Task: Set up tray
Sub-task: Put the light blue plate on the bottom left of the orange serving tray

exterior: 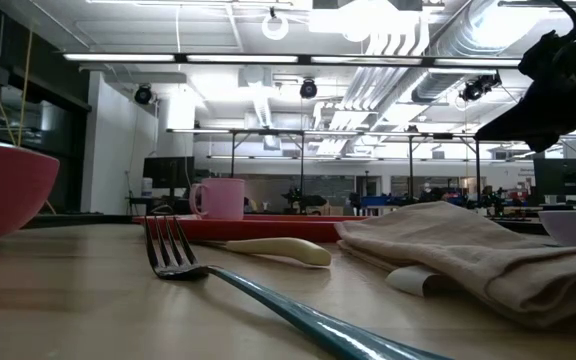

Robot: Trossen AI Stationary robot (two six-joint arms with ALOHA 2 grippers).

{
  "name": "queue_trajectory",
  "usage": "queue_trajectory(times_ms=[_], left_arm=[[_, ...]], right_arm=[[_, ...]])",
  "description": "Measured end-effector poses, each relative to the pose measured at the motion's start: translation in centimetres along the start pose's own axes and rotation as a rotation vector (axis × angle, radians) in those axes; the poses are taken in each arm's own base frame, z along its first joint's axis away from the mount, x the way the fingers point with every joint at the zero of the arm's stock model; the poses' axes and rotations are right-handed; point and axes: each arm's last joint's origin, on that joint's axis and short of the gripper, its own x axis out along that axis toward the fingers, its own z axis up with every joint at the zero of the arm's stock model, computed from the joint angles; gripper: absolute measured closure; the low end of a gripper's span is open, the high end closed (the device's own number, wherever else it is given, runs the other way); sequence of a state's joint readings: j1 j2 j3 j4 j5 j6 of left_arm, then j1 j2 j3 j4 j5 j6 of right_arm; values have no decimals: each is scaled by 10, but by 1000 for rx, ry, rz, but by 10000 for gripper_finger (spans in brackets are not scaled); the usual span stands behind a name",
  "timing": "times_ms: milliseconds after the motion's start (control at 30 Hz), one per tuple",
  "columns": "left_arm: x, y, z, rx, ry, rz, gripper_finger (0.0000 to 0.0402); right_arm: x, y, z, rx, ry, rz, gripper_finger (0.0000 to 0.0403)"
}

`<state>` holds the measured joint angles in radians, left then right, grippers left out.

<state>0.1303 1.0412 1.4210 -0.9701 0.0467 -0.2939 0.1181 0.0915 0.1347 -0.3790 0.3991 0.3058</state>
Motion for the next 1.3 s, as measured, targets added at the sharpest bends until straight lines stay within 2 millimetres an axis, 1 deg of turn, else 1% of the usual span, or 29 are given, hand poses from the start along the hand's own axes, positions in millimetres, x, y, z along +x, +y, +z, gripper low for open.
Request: queue_trajectory(times_ms=[133,367,600,767,1200,1300], left_arm=[[3,6,-19,-7,-30,-13,208],[13,13,-44,5,-101,-58,208],[35,22,-72,14,-173,-106,208],[48,27,-91,12,-185,-138,208],[70,38,-123,-15,-264,-184,208],[76,40,-129,-23,-273,-188,208]], right_arm=[[0,1,0,0,9,28,402],[0,1,0,1,11,42,402],[0,2,1,7,-4,46,402],[0,3,7,30,-61,65,402],[-2,6,17,2,-140,85,402],[-6,7,26,-3,-145,85,402]])
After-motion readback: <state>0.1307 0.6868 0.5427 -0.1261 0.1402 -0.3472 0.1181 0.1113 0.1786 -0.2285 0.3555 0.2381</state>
